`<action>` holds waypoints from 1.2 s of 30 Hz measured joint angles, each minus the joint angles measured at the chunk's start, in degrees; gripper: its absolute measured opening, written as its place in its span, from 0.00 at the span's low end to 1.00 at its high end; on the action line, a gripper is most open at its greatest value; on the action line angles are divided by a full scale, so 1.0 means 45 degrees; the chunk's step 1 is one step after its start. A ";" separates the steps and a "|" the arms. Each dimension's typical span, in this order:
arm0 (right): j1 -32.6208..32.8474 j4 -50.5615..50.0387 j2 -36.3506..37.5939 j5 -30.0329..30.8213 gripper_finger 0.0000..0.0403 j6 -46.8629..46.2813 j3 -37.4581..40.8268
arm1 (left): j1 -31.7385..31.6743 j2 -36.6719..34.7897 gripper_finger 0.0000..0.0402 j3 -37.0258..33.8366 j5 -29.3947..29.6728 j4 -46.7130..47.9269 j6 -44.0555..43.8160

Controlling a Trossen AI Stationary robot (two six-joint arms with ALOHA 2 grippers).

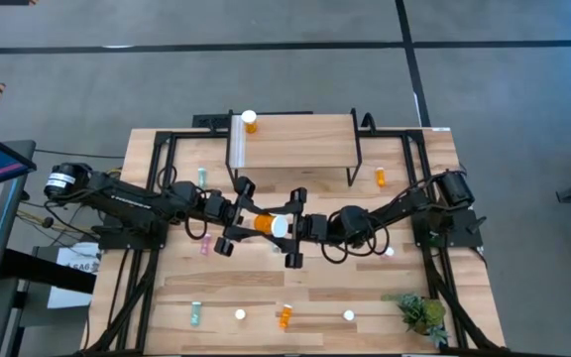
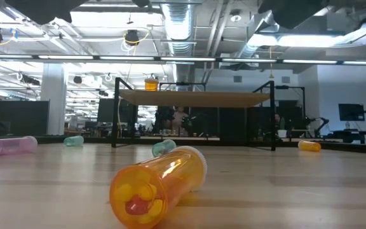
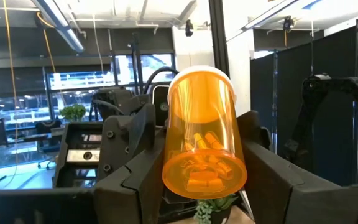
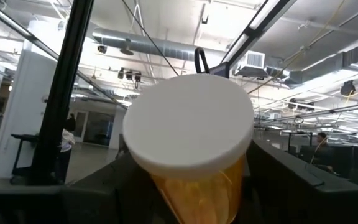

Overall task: Pick and place medicine bottles onto shelf by color
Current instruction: Put the large orange pill bottle aligned with the other large orange pill bottle on the shelf

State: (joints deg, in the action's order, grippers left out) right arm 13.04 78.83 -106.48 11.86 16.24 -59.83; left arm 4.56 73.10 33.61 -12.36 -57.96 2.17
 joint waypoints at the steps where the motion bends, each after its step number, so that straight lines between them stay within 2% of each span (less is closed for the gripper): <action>1: 0.0023 -0.0020 0.0000 0.0006 0.66 0.0029 -0.0005 | 0.0000 0.0008 0.41 0.0000 0.0000 0.0000 0.0000; 5: 0.0008 -0.0032 0.0000 0.0010 0.64 0.0065 -0.0015 | -0.0005 0.0015 0.42 0.0000 0.0057 -0.0027 -0.0005; 13: 0.0008 -0.0025 0.0000 0.0034 0.51 0.0171 -0.0024 | -0.0015 0.0015 0.42 -0.0005 0.0243 -0.0214 -0.0290; 19: 0.0111 -0.0049 -0.0005 0.0063 0.51 0.0445 -0.0024 | -0.0015 0.0015 0.43 -0.0010 0.0210 -0.0131 -0.0461; 36: 0.0951 -0.0843 -0.0024 0.3438 0.48 0.1856 -0.0024 | -0.0169 -0.0268 0.62 -0.0010 0.0569 0.1404 0.0068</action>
State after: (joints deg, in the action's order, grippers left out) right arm 17.32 75.04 -106.59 27.33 24.59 -59.94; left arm 3.80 71.90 33.56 -9.80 -51.64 2.48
